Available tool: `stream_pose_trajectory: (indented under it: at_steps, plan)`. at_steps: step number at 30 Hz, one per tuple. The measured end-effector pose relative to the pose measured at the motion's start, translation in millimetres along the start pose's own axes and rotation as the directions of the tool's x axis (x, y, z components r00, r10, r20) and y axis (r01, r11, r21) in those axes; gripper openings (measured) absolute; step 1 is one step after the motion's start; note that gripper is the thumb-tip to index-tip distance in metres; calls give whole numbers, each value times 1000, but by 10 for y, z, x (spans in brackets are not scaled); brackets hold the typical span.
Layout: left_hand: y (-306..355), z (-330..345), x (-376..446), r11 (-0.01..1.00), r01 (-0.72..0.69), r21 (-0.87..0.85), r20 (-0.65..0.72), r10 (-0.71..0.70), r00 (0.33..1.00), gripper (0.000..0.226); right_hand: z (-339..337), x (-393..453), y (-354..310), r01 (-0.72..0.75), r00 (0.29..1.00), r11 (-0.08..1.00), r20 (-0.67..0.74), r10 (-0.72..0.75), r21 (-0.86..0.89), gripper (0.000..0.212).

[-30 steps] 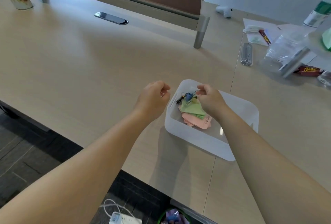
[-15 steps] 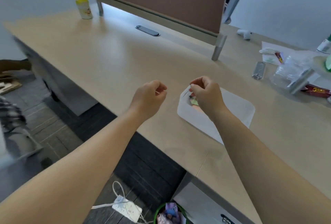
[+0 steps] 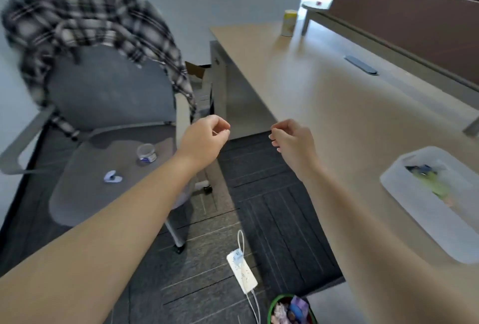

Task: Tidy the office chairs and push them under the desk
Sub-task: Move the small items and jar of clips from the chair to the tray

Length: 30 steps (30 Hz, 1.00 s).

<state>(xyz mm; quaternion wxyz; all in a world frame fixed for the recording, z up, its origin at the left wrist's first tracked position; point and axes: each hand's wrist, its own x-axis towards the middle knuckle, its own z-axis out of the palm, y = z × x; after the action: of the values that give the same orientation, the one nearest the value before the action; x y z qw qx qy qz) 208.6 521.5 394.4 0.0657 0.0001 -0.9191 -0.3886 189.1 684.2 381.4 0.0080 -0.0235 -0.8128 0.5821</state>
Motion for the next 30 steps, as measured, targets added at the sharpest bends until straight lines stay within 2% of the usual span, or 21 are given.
stream_pose_trajectory:
  at_steps: [2, 7, 11, 13, 18, 24, 30]
  plan:
    - [-268, -272, -69, 998, 59, 18, -54, -58, 997, 21, 341, 1, -93, 7, 998, 1000, 66, -6, -20, 22]
    - [-992, -867, -167, 977, 214, -21, -150, -215, 965, 20, 1224, 41, -289, 30, 987, 997, 158, -17, -77, 12]
    - [-1660, -1306, -106, 954, 290, -78, -155, -299, 941, 21, 2011, 152, -389, 25, 978, 994, 208, -2, -109, 8]
    - [-2043, -1515, -19, 954, 293, -59, -159, -299, 941, 21, 2416, 220, -428, 12, 978, 993, 209, 12, -114, 7]
    - [-3052, -1960, 254, 920, 385, -72, -86, -390, 917, 23, 3456, 430, -379, -76, 973, 986, 204, 106, -150, 6]
    - [-3945, -1994, 492, 876, 482, -21, 18, -482, 876, 24, 4223, 609, -139, -132, 962, 963, 202, 182, -234, 8]
    - [-4774, -1537, 771, 849, 526, 52, 108, -529, 842, 32, 4791, 918, 519, -200, 936, 944, 233, 263, -262, 9]
